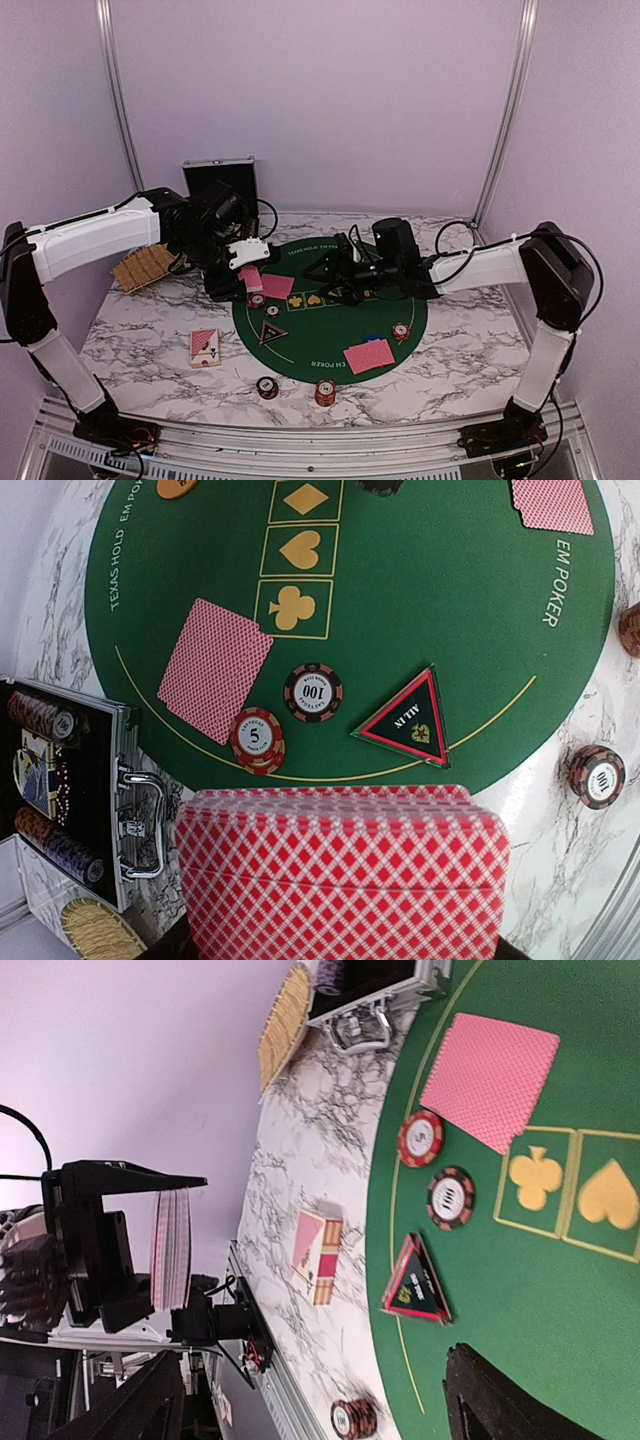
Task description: Distribute texas hold em gaming equipment
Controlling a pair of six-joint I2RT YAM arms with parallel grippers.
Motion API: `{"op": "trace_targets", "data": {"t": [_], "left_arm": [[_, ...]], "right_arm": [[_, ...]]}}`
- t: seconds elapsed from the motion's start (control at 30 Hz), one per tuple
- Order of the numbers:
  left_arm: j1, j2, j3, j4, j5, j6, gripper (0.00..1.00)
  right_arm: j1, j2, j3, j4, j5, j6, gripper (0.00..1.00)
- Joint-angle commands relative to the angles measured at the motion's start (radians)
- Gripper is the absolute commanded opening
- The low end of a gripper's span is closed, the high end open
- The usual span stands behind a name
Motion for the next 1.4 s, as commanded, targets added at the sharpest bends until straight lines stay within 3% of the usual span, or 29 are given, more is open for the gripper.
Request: {"op": "trace_targets", "data": {"t": [0.0, 0.37, 1.37], "left_arm": [[-0.004, 0.003, 0.027, -0.007, 0.009, -0.014, 0.00], [-0.004, 0.006, 0.019, -0.007, 0.010, -0.017, 0.00], [-0.004, 0.010, 0.022, -0.007, 0.009, -0.019, 0.00]], "right_arm": [[0.041, 0.113, 0.079, 0.316, -0.096, 0.189, 0.88], [0.076, 0.204, 0.102, 0.433, -0.114, 0.283, 0.89], [0.172, 0.460, 0.381, 0.577, -0.171, 0.438, 0.88]]}}
